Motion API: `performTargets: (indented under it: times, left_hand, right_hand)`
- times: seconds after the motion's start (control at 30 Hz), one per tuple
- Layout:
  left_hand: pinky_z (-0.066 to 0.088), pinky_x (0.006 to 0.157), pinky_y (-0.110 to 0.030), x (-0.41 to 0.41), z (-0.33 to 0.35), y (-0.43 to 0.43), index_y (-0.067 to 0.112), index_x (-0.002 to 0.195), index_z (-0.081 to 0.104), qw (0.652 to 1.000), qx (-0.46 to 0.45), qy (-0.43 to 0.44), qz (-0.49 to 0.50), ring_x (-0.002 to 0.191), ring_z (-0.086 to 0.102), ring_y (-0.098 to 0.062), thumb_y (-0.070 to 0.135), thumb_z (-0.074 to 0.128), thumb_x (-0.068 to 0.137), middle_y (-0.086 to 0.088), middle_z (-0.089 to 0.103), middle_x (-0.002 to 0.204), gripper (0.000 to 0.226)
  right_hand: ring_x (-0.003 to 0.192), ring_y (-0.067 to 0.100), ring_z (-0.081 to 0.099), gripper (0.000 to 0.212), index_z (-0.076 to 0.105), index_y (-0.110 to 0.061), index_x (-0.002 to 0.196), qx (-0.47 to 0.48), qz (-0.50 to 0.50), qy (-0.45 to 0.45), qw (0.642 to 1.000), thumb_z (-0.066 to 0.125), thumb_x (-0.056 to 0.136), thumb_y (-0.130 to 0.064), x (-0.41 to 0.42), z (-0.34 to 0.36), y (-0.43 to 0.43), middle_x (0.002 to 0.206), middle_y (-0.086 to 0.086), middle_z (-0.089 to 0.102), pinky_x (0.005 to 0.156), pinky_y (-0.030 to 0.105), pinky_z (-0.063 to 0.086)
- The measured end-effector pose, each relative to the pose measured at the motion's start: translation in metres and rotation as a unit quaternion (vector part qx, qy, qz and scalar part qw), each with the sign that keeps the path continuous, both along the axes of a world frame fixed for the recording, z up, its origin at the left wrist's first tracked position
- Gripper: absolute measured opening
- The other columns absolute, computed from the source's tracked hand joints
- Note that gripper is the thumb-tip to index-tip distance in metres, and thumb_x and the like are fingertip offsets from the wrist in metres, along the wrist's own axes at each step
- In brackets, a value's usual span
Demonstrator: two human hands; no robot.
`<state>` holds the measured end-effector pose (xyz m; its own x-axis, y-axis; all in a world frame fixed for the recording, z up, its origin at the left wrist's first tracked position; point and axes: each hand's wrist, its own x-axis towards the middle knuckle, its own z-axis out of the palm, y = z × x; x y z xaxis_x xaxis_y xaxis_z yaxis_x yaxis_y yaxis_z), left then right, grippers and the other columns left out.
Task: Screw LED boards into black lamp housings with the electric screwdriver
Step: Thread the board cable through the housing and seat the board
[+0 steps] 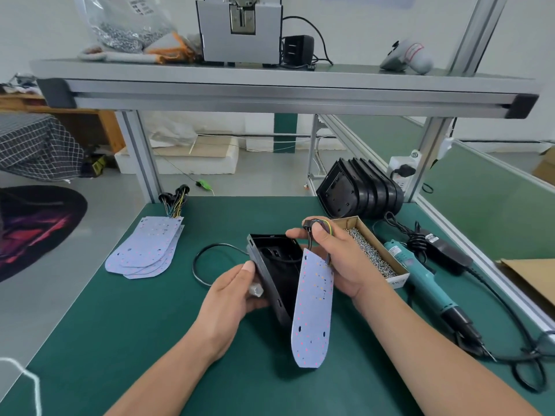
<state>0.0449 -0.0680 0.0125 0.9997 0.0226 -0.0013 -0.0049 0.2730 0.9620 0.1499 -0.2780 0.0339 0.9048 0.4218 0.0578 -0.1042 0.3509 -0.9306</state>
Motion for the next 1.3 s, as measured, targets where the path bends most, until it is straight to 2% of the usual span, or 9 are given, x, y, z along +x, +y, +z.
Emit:
performTargets:
  times: [0.2,0.33,0.47,0.67,0.8,1.03,1.13,1.2,1.3]
  left_hand:
    - [0.056,0.098,-0.065,-0.001,0.003,0.001,0.004,0.120,0.072,1.000,0.024,0.008,-0.001,0.110,0.065,-0.046,0.042,0.051,0.103,-0.030,0.067,0.125,0.046]
    - [0.060,0.067,-0.042,-0.001,0.003,0.003,0.015,0.114,0.071,0.997,0.056,0.029,-0.040,0.085,0.070,-0.033,0.040,0.048,0.100,-0.020,0.074,0.112,0.037]
    - [0.052,0.047,-0.032,-0.002,0.009,0.003,0.026,0.110,0.069,0.978,0.195,0.055,-0.057,0.062,0.071,-0.031,0.018,0.047,0.106,0.001,0.077,0.109,0.024]
    - [0.057,0.053,-0.030,-0.017,0.029,0.029,0.041,0.118,0.068,0.908,0.290,0.089,-0.290,0.063,0.074,-0.026,0.031,0.052,0.106,0.012,0.078,0.094,0.022]
    - [0.058,0.055,-0.027,-0.021,0.043,0.048,0.043,0.132,0.066,0.889,0.269,0.091,-0.358,0.063,0.074,-0.021,0.037,0.051,0.107,0.014,0.066,0.144,0.030]
    - [0.059,0.058,-0.024,-0.021,0.050,0.073,0.046,0.143,0.059,0.873,0.239,0.080,-0.418,0.068,0.076,-0.018,0.020,0.050,0.113,0.017,0.053,0.158,0.041]
    - [0.060,0.057,-0.024,-0.020,0.046,0.076,0.035,0.151,0.052,0.865,0.176,0.057,-0.467,0.069,0.077,-0.017,0.023,0.052,0.113,0.006,0.049,0.163,0.041]
    - [0.055,0.050,-0.021,-0.018,0.043,0.078,0.023,0.145,0.059,0.900,0.124,0.023,-0.417,0.056,0.072,-0.015,0.028,0.060,0.109,-0.007,0.057,0.156,0.036]
    - [0.050,0.052,-0.027,-0.003,0.035,0.069,0.023,0.110,0.075,0.987,0.118,-0.056,-0.092,0.050,0.063,-0.014,0.021,0.071,0.101,-0.008,0.078,0.114,0.011]
  right_hand:
    - [0.076,0.017,0.071,0.021,0.056,-0.017,0.122,-0.002,0.024,0.020,1.000,0.054,0.108,-0.032,0.000,-0.004,0.002,0.130,0.020,0.072,0.060,0.028,0.055]
    - [0.085,0.018,0.073,0.017,0.059,-0.016,0.114,0.009,-0.019,0.020,1.000,0.057,0.106,-0.031,0.003,-0.006,0.002,0.126,0.018,0.074,0.064,0.031,0.058]
    - [0.074,0.010,0.071,0.017,0.060,-0.015,0.113,-0.004,-0.054,0.001,0.999,0.056,0.109,-0.030,0.006,-0.007,-0.001,0.123,0.016,0.076,0.057,0.026,0.055]
    - [0.088,0.018,0.073,0.025,0.062,-0.013,0.113,0.005,-0.078,-0.009,0.997,0.062,0.100,-0.035,0.008,-0.005,-0.004,0.121,0.016,0.076,0.069,0.031,0.059]
    - [0.080,0.013,0.072,0.019,0.062,-0.012,0.115,-0.004,-0.078,-0.021,0.997,0.056,0.109,-0.029,0.008,-0.008,-0.004,0.119,0.015,0.077,0.062,0.025,0.056]
    - [0.092,0.027,0.061,0.031,0.063,-0.013,0.118,-0.003,-0.095,-0.015,0.995,0.062,0.099,-0.037,0.008,-0.007,-0.005,0.120,0.015,0.076,0.077,0.039,0.048]
    - [0.097,0.031,0.057,0.033,0.062,-0.011,0.120,0.004,-0.097,-0.010,0.995,0.063,0.099,-0.037,0.009,-0.008,-0.006,0.120,0.016,0.076,0.083,0.046,0.045]
    - [0.099,0.032,0.054,0.032,0.062,-0.011,0.120,0.008,-0.095,-0.012,0.995,0.063,0.099,-0.036,0.008,-0.008,-0.006,0.121,0.017,0.076,0.086,0.050,0.043]
    - [0.094,0.029,0.063,0.030,0.063,-0.013,0.117,0.008,-0.087,-0.015,0.996,0.063,0.098,-0.036,0.005,-0.005,-0.006,0.119,0.016,0.076,0.083,0.044,0.049]
